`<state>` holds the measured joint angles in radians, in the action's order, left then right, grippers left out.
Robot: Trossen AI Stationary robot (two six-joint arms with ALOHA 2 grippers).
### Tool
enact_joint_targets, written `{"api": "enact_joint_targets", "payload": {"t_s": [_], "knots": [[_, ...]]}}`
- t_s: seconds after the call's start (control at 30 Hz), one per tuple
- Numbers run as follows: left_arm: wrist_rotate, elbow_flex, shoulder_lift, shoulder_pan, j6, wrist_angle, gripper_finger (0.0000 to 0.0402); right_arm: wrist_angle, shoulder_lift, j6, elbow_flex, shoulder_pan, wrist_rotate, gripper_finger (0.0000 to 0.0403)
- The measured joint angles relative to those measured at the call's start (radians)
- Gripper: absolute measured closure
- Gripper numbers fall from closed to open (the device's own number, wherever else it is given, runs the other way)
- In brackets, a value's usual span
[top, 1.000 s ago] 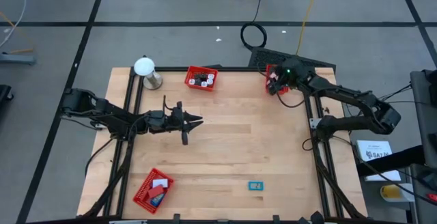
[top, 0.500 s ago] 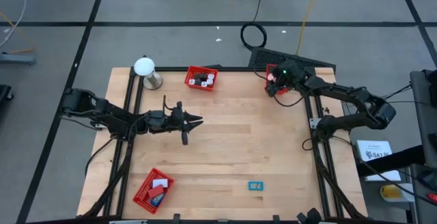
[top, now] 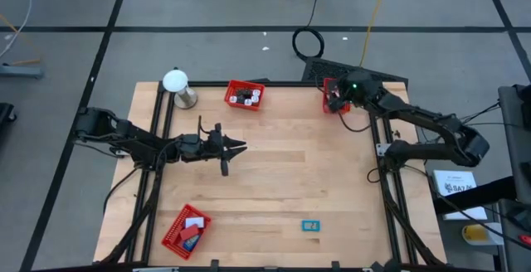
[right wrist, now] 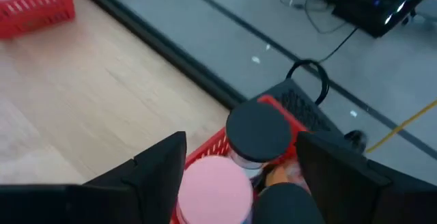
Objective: Pick & Place Office items
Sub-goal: Put the blue timer into the bottom red basket
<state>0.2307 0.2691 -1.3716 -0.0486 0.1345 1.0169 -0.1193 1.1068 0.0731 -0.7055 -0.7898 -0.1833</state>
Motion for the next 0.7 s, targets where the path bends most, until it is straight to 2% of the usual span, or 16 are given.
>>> {"api": "enact_joint_targets", "payload": {"t_s": [0.1,0.23,0.37,0.47,0.53,0.7], "knots": [[0.024,0.0,0.0,0.008,0.0,0.01,0.0325,-0.053,-0.075,0.009,0.0,0.002,0.001,0.0162],[0.028,0.0,0.0,0.009,0.0,0.012,0.0325,-0.166,-0.164,0.014,0.0,0.049,0.0,0.023],[0.04,0.0,0.0,0.01,0.067,0.007,0.0325,-0.271,-0.218,-0.04,0.0,0.169,0.001,0.0319],[0.038,0.0,0.0,0.009,0.102,0.002,0.0325,-0.333,-0.222,-0.092,0.0,0.308,-0.003,0.0382],[0.023,0.0,-0.002,0.0,0.105,-0.001,0.0325,-0.355,-0.211,-0.14,0.0,0.424,-0.039,0.0395],[0.016,0.0,-0.029,-0.038,0.106,-0.003,0.0326,-0.378,-0.157,-0.328,-0.001,0.76,-0.165,0.038]]}}
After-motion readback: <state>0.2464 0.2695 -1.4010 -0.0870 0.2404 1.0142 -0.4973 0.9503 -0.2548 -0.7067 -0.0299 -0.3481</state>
